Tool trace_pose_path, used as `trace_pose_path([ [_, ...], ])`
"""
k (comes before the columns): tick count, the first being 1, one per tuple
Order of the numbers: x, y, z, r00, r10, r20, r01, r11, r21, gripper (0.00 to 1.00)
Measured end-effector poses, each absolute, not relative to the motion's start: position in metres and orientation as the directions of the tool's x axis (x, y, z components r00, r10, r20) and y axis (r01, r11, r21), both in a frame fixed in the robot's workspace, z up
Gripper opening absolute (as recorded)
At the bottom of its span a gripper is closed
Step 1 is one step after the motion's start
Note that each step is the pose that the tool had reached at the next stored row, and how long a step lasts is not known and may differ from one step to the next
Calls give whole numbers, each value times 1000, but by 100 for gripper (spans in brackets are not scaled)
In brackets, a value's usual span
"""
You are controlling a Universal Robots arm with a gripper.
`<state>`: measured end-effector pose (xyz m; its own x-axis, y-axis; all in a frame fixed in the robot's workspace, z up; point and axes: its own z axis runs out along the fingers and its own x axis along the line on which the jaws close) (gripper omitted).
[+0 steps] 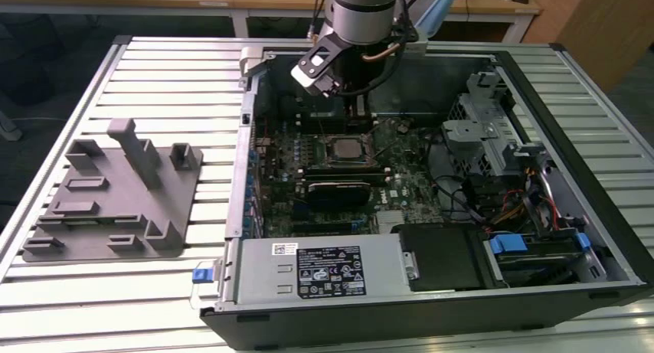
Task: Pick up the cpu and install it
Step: 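Close the cpu cover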
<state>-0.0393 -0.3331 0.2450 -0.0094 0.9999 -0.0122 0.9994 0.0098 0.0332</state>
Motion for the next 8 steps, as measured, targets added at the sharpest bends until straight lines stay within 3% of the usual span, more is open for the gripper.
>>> trace_pose_path([
  [8,-39,-333,247,-9,1000,-12,999,10,33,11],
])
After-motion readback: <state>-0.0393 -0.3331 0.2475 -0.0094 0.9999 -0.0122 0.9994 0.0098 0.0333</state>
